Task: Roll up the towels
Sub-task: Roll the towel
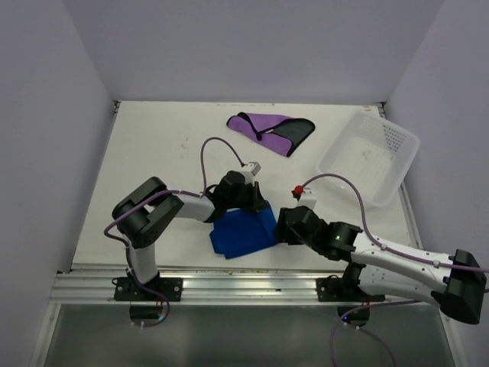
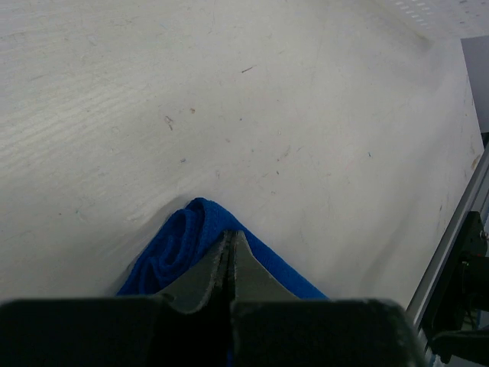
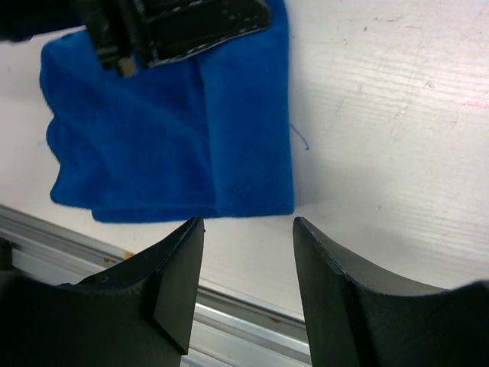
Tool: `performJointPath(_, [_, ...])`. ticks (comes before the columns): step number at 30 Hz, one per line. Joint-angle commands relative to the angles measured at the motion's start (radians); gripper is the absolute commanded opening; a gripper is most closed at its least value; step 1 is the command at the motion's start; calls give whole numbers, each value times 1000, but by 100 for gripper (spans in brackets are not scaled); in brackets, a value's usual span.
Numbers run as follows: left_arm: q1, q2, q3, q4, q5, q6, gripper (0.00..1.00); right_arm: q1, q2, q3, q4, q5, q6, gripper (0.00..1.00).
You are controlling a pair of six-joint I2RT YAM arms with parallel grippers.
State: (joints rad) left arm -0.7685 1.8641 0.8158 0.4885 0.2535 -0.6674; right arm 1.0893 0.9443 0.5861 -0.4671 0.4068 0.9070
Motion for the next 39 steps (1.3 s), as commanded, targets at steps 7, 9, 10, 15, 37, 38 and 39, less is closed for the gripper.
performJointPath(7, [-6,-34,-83,-62,-65,22,0,-164,97,-63,182,-229,29,57])
performJointPath(9, [-9,-36,-89,-59,-62,19,0,-196,102,-81,231,-272,26,57])
performJointPath(10, [-12,-36,-90,-57,-63,15,0,-206,103,-91,242,-284,26,57])
performJointPath(15, [-20,-40,-99,-50,-65,11,0,-221,139,-107,286,-319,32,57])
performJointPath(37, [-25,-88,-107,-70,-117,8,0,-210,241,-203,358,-367,-20,25])
performJointPath(38, [-26,-88,-106,-73,-118,9,0,-201,238,-198,346,-361,-25,21])
performJointPath(39, [-26,-89,-101,-80,-122,12,0,-197,237,-193,334,-353,-36,19])
